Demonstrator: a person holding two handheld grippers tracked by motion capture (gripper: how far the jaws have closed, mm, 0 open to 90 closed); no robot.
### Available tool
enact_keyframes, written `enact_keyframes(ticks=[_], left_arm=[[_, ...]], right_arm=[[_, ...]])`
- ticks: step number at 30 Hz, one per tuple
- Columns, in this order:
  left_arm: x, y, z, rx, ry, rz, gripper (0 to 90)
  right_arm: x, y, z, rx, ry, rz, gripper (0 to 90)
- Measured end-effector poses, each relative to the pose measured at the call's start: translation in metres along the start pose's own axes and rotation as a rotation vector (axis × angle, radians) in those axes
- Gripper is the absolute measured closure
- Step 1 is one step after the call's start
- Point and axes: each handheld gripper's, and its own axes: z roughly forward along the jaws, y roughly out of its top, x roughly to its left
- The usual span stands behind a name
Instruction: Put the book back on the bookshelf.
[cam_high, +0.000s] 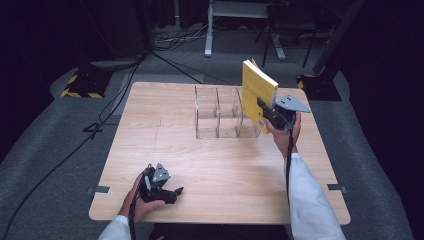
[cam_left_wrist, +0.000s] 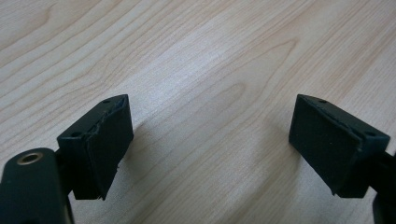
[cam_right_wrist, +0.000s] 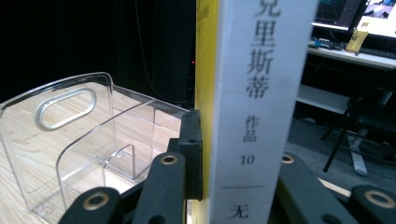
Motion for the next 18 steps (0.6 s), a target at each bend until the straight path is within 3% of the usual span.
enact_keyframes(ticks=[18], left_arm=[[-0.001,-0.001,-0.001,-0.001,0.003,0.010,14.6]], right_arm=[[0.002,-0.023,0.041,0.043,-0.047,0.035,75.9]])
